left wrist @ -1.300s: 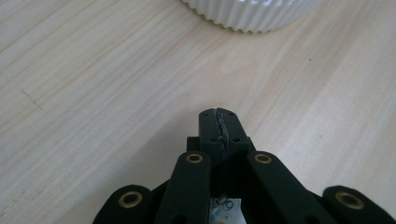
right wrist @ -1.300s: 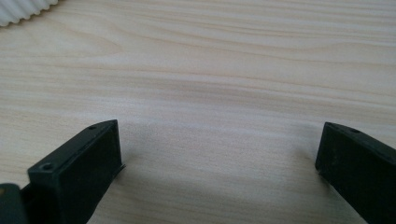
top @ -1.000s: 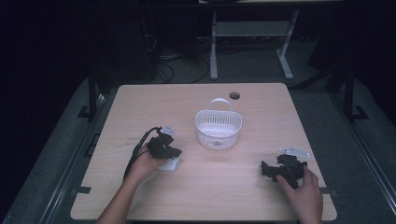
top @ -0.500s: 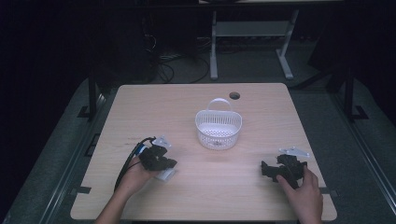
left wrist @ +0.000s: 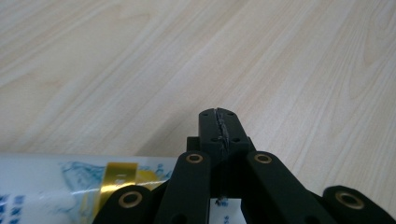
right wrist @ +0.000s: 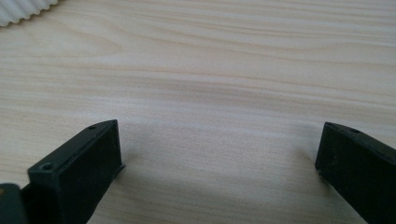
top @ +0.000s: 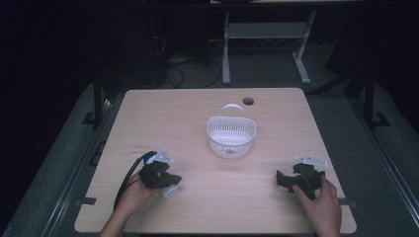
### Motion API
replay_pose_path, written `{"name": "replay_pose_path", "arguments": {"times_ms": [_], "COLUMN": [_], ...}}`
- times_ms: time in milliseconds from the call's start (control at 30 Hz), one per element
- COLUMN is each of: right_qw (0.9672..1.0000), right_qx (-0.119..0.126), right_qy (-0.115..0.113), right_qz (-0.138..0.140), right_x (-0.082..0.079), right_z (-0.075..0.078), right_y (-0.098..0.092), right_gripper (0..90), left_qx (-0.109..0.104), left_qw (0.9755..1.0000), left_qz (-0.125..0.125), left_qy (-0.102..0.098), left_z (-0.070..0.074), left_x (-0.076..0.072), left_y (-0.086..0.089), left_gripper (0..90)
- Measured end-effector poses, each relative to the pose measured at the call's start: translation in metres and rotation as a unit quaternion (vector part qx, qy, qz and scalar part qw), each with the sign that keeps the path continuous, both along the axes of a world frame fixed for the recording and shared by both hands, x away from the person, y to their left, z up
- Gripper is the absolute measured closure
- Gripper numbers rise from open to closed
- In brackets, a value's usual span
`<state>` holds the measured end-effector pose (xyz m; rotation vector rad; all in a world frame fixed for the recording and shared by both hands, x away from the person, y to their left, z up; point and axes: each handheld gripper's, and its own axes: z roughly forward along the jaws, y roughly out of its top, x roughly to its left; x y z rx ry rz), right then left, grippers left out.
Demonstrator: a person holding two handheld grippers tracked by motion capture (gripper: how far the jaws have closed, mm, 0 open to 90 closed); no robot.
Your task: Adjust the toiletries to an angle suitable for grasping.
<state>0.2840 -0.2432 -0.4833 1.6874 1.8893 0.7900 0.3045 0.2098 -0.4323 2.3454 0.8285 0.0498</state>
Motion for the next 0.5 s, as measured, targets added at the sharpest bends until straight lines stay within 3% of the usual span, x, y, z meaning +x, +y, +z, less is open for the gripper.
{"name": "replay_pose_path", "arguments": {"times_ms": [200, 267, 500], "right_qw": [1.0000, 1.0000, 1.0000], "right_qx": [0.000, 0.000, 0.000], "right_qy": [0.000, 0.000, 0.000], "right_qz": [0.000, 0.000, 0.000], "right_x": [0.000, 0.000, 0.000], "right_z": [0.000, 0.000, 0.000], "right_y": [0.000, 0.000, 0.000], "right_gripper": [0.0, 0.0, 0.0], "left_qx": [-0.014, -0.010, -0.006], "left_qw": [0.9990, 0.9973, 0.9927], "left_qz": [0.033, 0.061, 0.106], "left_qy": [-0.026, -0.041, -0.056], "left_z": [0.016, 0.021, 0.024], "left_x": [0.003, 0.005, 0.010], "left_y": [0.022, 0.039, 0.072], "left_gripper": [90.0, 90.0, 89.9]}}
